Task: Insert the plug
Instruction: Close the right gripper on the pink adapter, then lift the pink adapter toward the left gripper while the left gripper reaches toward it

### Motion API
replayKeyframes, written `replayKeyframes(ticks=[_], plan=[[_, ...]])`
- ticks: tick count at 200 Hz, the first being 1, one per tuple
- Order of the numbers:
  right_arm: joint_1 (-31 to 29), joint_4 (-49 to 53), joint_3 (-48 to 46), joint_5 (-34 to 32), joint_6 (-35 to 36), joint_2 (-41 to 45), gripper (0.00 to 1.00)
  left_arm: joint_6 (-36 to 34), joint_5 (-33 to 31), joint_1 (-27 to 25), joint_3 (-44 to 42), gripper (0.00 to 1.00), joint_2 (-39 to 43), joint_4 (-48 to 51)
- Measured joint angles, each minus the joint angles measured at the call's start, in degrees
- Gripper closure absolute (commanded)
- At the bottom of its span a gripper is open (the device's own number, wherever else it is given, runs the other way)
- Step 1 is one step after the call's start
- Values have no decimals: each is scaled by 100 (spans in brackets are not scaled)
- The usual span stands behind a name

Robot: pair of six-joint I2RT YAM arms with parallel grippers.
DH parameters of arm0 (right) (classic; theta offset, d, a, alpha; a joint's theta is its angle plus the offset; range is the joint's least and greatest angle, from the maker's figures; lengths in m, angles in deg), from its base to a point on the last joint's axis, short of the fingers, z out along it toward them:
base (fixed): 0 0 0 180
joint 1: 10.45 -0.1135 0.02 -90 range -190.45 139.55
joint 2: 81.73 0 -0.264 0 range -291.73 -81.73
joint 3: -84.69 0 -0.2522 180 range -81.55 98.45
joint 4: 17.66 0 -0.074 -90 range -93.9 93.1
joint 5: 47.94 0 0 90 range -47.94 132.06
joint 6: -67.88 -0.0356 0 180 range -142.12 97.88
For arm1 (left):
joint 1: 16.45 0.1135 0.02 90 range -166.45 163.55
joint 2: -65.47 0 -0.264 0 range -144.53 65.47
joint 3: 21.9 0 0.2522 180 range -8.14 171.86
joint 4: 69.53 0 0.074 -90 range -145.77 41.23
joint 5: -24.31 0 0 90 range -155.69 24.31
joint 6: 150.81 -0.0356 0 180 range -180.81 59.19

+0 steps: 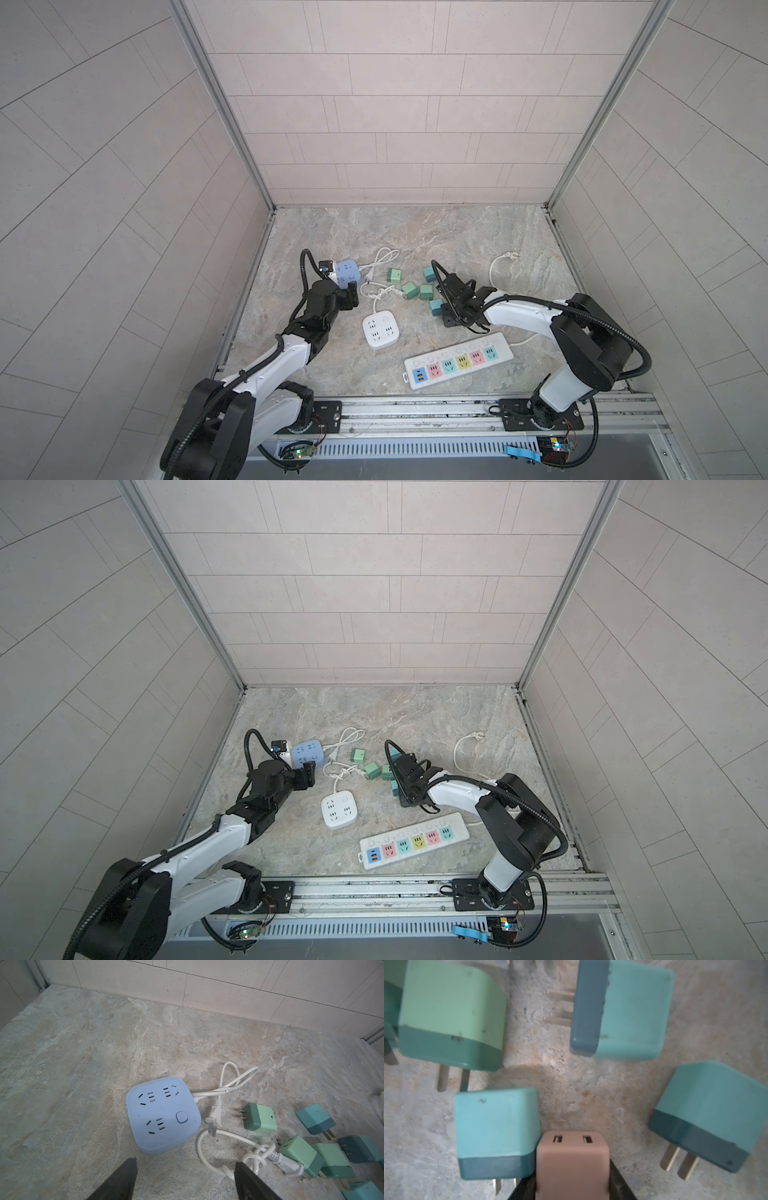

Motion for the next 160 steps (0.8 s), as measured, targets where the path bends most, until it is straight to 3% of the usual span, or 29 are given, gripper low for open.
replayKeyframes(ticks=[25, 44, 70, 109, 131, 160], plan=[[0, -118, -142, 9, -4, 131, 65, -2, 28, 0, 20, 23, -15, 0], [-4, -48, -275, 35, -4, 365, 70, 122, -83, 2, 22, 14, 4, 7], [-63, 79, -289, -151, 28, 990, 75, 501, 48, 90, 26, 13, 149, 50], [-153, -236, -549, -549, 157, 2369, 81, 1172, 1207, 160, 376, 25, 225, 398], [-247, -511, -1003, -793, 286, 3263, 81, 1250, 1875, 157, 728, 34, 133, 695], [-518, -918, -1622, -1038, 664, 4439, 81, 1193, 2597, 98, 975, 40, 50, 1078]])
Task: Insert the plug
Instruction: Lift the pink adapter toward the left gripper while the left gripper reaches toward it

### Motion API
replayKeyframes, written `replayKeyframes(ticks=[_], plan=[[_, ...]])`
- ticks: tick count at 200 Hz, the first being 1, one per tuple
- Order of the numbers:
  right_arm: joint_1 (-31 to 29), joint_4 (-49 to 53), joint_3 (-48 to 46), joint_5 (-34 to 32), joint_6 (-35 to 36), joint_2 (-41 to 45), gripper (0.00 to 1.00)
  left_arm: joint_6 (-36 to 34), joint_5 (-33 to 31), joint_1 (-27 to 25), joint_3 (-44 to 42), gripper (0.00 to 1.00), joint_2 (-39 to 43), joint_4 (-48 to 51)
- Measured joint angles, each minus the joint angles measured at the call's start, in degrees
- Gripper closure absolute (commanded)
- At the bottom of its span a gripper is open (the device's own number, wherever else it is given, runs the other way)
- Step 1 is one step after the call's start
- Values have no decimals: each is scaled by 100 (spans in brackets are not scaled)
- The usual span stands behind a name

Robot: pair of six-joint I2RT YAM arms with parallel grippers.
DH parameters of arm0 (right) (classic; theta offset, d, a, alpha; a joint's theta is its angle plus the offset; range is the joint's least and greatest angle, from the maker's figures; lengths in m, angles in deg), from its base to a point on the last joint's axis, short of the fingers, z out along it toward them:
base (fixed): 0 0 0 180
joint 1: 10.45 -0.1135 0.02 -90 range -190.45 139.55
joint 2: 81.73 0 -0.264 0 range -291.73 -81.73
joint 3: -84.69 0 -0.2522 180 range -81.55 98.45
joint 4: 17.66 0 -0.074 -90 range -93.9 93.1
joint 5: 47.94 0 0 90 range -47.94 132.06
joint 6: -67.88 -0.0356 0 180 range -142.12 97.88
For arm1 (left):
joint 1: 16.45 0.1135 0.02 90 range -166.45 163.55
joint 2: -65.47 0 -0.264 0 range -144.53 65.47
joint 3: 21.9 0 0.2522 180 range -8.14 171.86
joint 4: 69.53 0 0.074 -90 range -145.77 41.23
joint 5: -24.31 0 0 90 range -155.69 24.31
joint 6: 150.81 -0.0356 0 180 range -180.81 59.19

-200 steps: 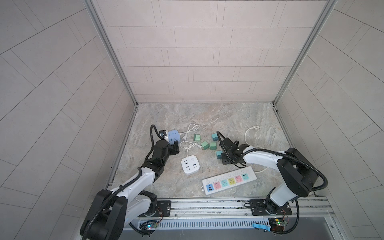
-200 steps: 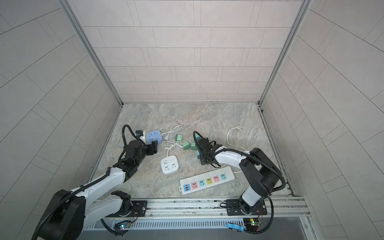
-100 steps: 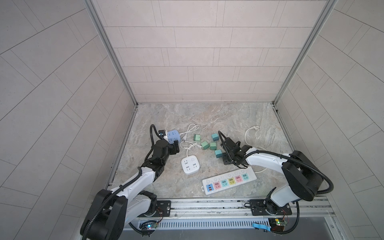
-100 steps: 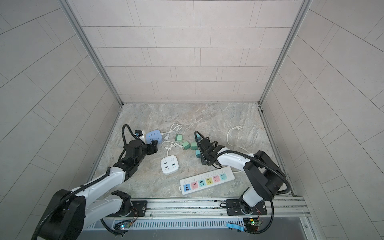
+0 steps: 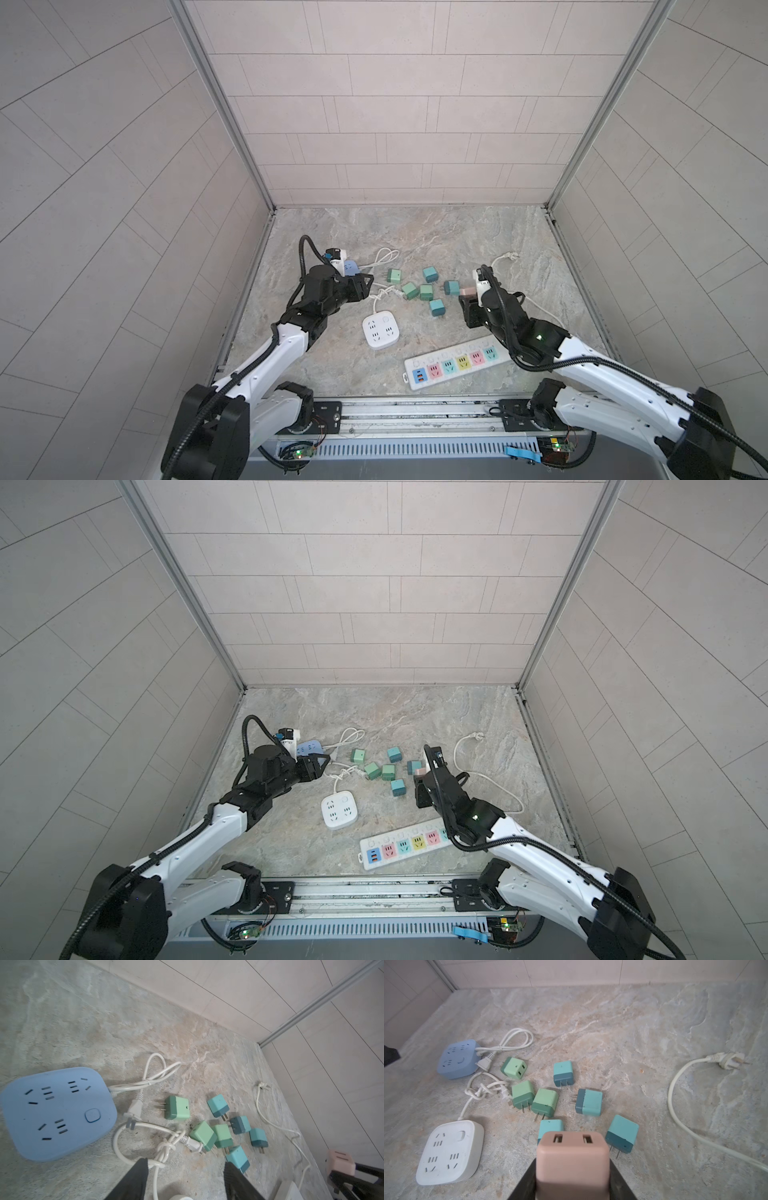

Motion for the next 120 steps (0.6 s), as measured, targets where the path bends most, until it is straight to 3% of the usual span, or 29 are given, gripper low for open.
replayKeyframes(ticks=[16, 39, 82, 120], plan=[[-157, -299, -232, -142, 323, 514, 81, -72, 103, -111, 0, 40, 109, 289], [-243, -715, -417, -302, 852, 846, 91, -234, 68, -409, 0, 40, 664, 791], [-306, -1394, -588, -146, 1749, 870, 92, -544, -13, -1049, 17, 41, 1906, 1364], [-568, -1849, -671, 11, 2304, 719, 92, -743, -20, -1517, 24, 42, 2175, 1589]])
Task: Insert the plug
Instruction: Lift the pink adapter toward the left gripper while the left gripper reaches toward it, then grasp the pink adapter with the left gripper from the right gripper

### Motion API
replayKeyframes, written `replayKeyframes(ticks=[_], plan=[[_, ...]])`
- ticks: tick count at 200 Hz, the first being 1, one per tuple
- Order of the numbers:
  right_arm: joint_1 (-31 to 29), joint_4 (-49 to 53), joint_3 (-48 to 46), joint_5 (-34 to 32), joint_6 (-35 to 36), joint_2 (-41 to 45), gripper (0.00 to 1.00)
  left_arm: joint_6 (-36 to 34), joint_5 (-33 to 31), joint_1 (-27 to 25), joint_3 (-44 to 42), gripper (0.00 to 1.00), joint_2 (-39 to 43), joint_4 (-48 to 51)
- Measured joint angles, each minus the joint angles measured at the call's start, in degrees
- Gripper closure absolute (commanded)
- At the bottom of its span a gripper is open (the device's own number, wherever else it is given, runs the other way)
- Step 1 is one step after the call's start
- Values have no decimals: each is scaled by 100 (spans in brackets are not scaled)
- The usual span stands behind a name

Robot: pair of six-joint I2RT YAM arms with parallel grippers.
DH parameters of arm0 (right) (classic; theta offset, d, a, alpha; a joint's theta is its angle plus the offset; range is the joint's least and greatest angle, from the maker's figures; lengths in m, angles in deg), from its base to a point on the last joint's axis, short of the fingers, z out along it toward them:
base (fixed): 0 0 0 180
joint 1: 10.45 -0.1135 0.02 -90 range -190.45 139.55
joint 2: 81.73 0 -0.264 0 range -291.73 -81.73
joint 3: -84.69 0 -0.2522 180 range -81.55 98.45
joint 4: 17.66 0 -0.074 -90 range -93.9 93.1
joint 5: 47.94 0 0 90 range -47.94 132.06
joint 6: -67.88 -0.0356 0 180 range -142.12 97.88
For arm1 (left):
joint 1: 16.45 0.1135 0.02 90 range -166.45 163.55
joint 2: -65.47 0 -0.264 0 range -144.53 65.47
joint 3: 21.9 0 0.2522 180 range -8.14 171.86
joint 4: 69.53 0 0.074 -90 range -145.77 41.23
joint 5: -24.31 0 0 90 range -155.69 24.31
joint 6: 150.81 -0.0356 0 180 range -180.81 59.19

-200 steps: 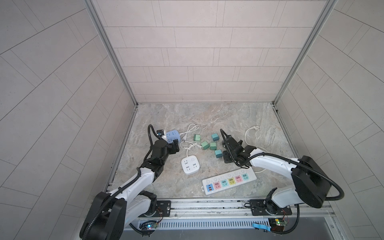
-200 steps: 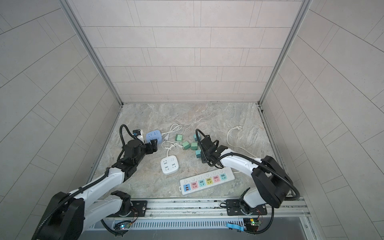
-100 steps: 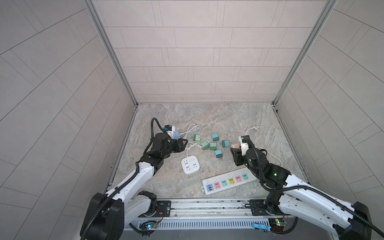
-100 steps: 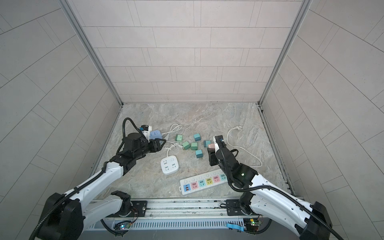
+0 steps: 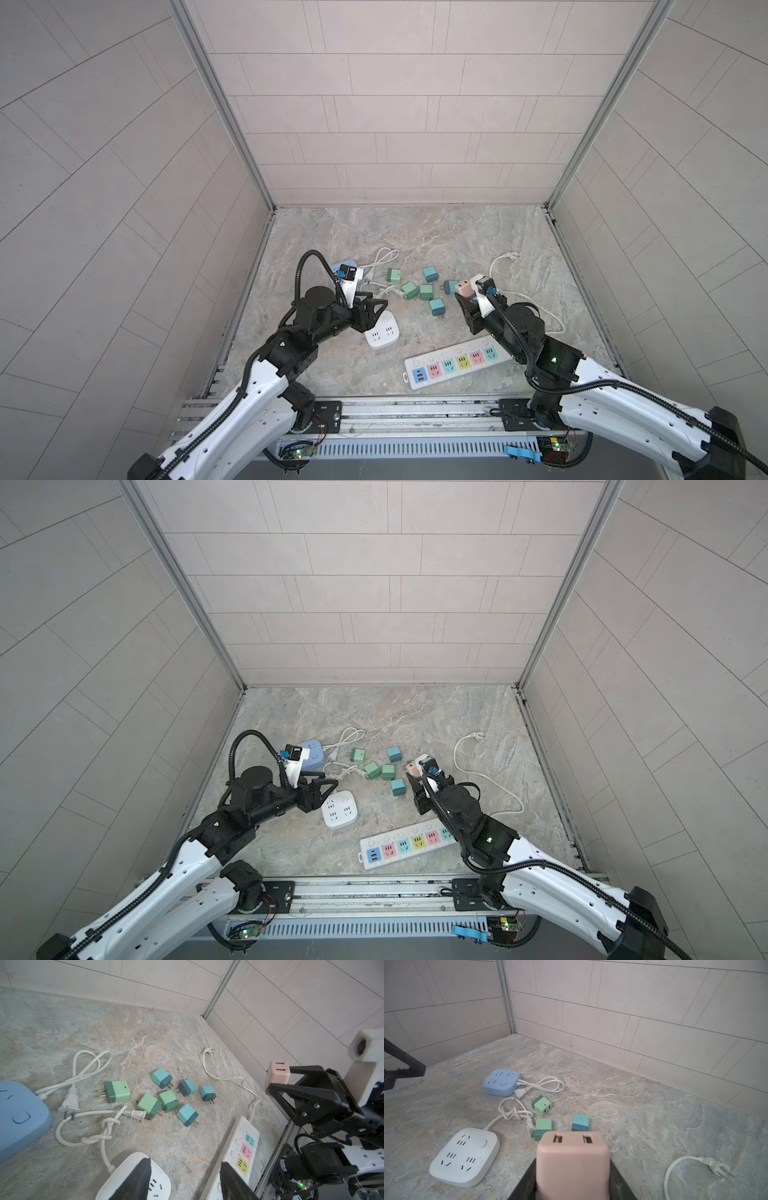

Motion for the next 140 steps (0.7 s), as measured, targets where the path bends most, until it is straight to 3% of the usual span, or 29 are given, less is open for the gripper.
replayKeyframes(ticks=[35, 89, 140], plan=[[-400, -254, 0, 2, 487, -369, 94, -155, 28, -323, 9, 43, -87, 28], [-817, -894, -387, 28, 1414, -433, 95, -267, 612, -776, 92, 45, -385, -179], [-909, -1095, -546, 407, 1928, -363, 92, -459, 407, -1246, 337, 46, -675, -140]])
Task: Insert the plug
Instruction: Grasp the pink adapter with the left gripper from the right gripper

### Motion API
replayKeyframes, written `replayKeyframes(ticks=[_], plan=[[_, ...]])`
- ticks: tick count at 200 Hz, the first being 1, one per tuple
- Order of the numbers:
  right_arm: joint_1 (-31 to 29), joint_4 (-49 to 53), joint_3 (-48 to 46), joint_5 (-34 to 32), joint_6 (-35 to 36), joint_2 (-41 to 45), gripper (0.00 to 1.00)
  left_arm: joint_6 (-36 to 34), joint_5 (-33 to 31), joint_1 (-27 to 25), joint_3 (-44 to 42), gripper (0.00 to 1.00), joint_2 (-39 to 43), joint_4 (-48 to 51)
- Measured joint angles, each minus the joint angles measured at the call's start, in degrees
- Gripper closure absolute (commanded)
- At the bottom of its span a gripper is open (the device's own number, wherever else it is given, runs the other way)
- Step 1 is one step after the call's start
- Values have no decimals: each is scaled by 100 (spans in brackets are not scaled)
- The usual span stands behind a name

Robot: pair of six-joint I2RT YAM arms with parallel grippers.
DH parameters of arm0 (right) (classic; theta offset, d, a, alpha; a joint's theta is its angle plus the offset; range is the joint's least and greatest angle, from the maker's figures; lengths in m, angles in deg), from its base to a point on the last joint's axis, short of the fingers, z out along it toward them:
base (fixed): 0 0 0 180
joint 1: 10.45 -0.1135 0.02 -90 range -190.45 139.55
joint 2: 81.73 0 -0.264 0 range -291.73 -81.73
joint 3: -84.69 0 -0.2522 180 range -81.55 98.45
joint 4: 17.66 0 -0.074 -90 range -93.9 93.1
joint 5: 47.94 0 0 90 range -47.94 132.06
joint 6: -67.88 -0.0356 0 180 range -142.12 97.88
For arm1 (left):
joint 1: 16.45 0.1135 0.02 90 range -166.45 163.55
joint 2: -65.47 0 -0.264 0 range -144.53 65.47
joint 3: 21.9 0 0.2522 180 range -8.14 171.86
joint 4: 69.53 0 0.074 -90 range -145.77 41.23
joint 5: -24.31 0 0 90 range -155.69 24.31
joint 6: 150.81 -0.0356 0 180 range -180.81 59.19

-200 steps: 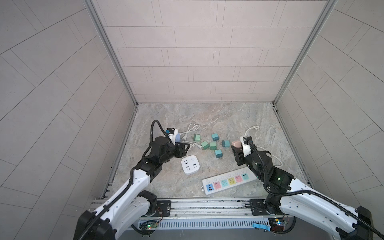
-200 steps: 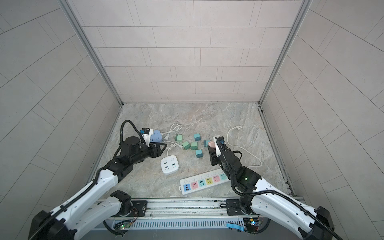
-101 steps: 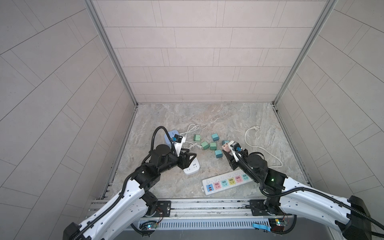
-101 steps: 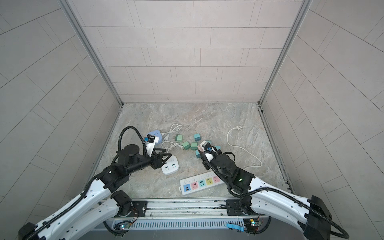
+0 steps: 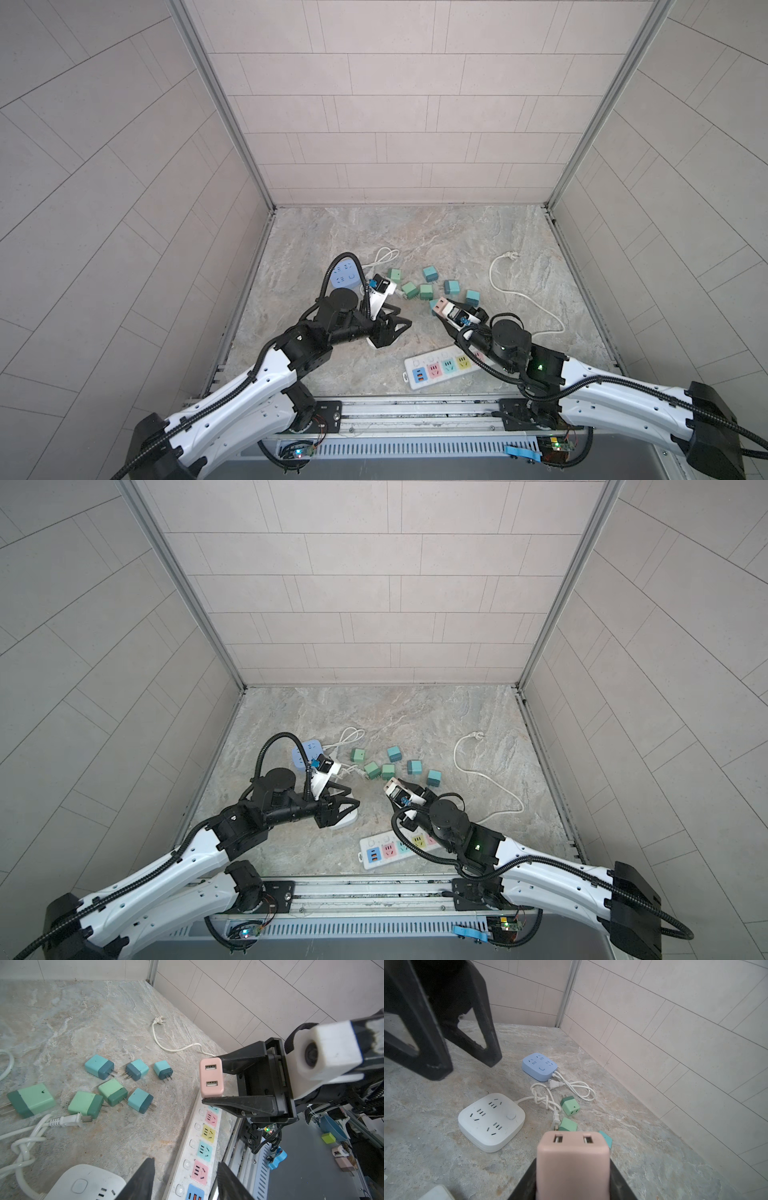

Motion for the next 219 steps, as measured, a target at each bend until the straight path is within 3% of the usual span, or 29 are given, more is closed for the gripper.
replayKeyframes(ticks=[90, 219], plan=[[-542, -398, 74, 133, 476, -605, 92, -26, -216, -721, 485, 46, -824, -15], [-752, -483, 164, 66, 544, -811, 92, 4, -354, -839, 723, 55, -1620, -225]])
